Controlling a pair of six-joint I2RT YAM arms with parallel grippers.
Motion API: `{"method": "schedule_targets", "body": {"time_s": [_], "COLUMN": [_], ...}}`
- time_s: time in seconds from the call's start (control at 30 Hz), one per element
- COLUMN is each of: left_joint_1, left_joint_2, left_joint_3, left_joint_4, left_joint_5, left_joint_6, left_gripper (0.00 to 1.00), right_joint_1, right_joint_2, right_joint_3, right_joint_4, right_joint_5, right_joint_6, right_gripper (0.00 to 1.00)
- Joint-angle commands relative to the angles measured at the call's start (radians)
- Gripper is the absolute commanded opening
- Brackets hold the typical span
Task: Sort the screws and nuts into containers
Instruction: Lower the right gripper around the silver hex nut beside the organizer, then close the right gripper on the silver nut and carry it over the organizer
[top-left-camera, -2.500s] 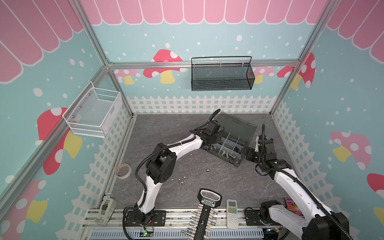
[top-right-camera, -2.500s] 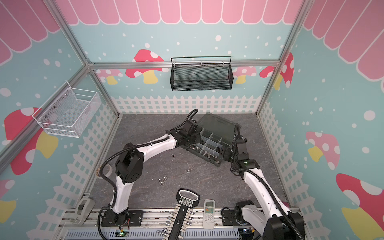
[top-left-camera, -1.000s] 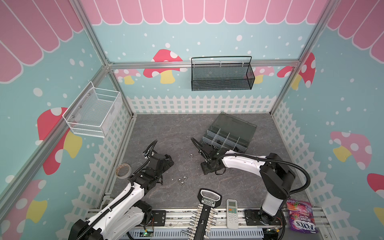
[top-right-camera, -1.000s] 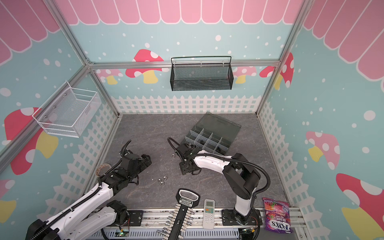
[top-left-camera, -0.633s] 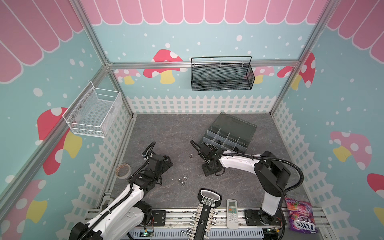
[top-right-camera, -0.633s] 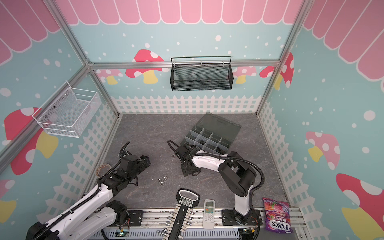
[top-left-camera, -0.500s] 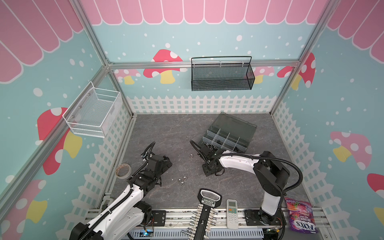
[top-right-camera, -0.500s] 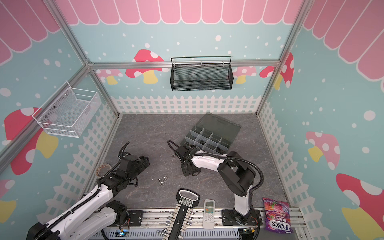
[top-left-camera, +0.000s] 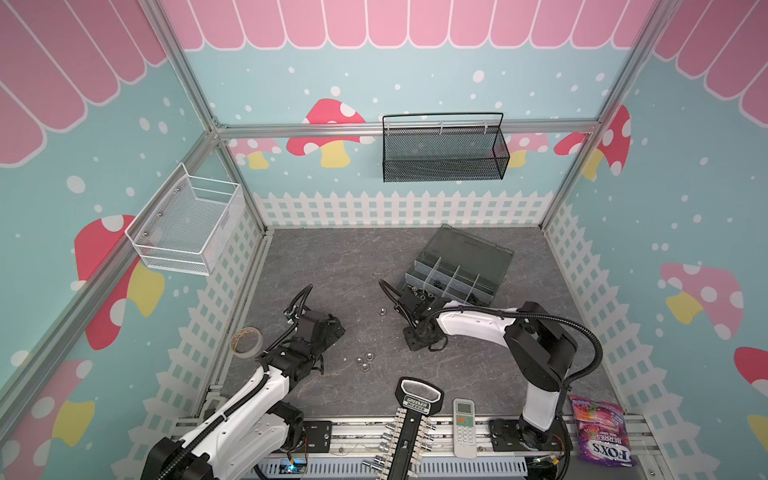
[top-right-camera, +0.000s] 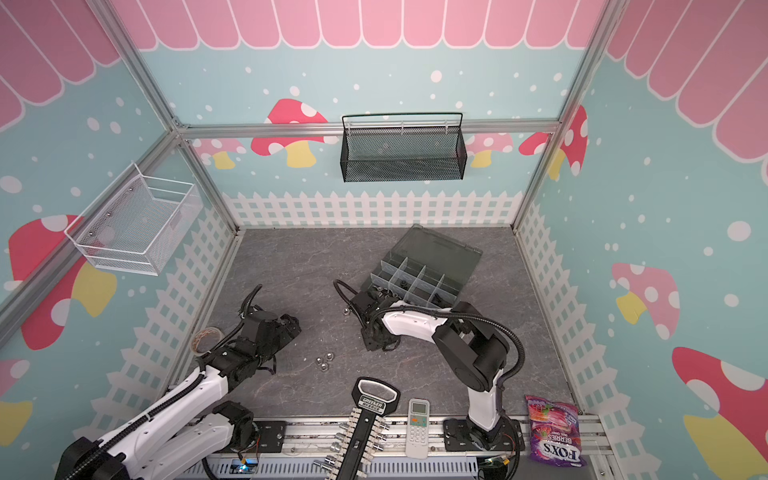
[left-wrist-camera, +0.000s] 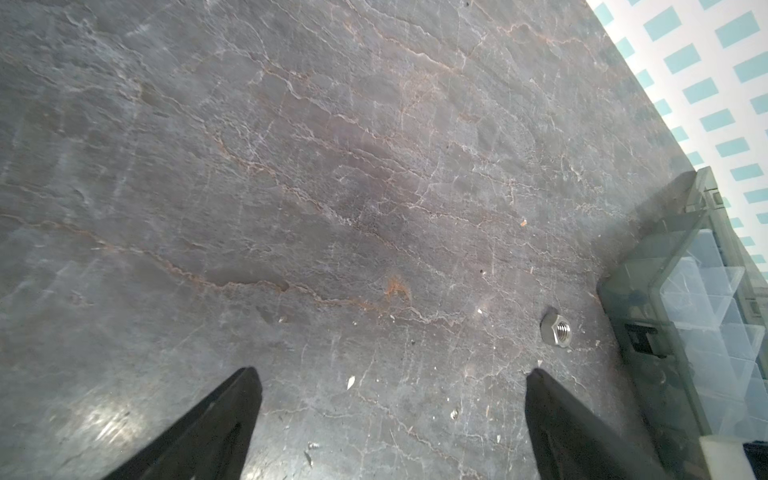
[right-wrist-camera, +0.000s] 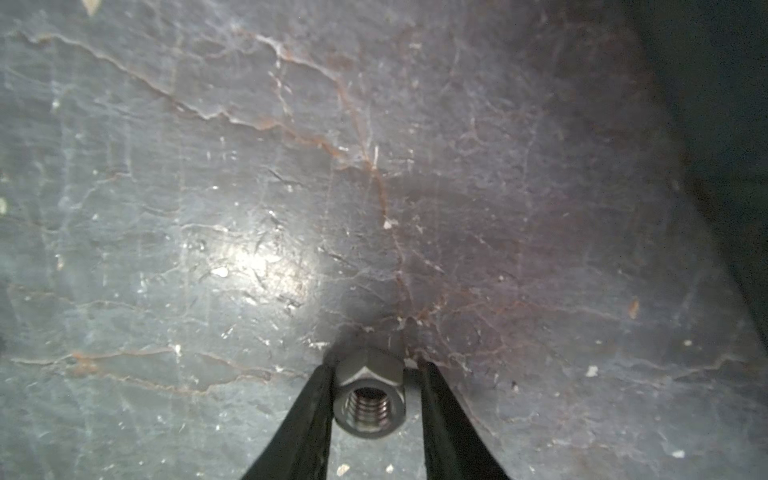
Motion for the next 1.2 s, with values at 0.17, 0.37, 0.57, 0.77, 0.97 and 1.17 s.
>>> {"method": "schedule_targets", "body": {"time_s": [0.17,0.37,0.57,0.77,0.97,1.17], "left_joint_1": [0.011,0.013,0.014,0.015,0.016,0.016], "left_joint_2": [0.009,0.009,0.009,0.009,0.019,0.032], "left_joint_3": [-0.003,-0.007,-0.006,-0.007,-0.004,-0.002], "left_joint_4": [0.010,0.010,0.009,0.011,0.014,0.029], "left_joint_5": [0.007,0.009,0.010,0.011,0.015,0.020], "left_joint_6": [-0.020,-0.022,-0.022,-0.025,-0.026,-0.031], "left_gripper": [1.00,1.00,1.00,1.00,1.00,1.00], "right_joint_1": [0.005,0.003,-0.014,-0.097,-0.248,-0.358], "right_joint_2": [0.032,-0.007,-0.096,-0.201,-0.247,-0.215], "right_joint_3": [-0.002,0.003,0.024,0.019,0.022,0.058], "right_joint_4": [-0.012,-0.012,-0.014,-0.013,-0.008,-0.008], "right_joint_5": [0.002,0.010,0.021,0.057,0.072,0.095], "right_joint_6": [-0.004,0.001,0.002,-0.001,-0.048,-0.107], "right_gripper": [0.20,0.15,0.15,0.15,0.15,0.16]}}
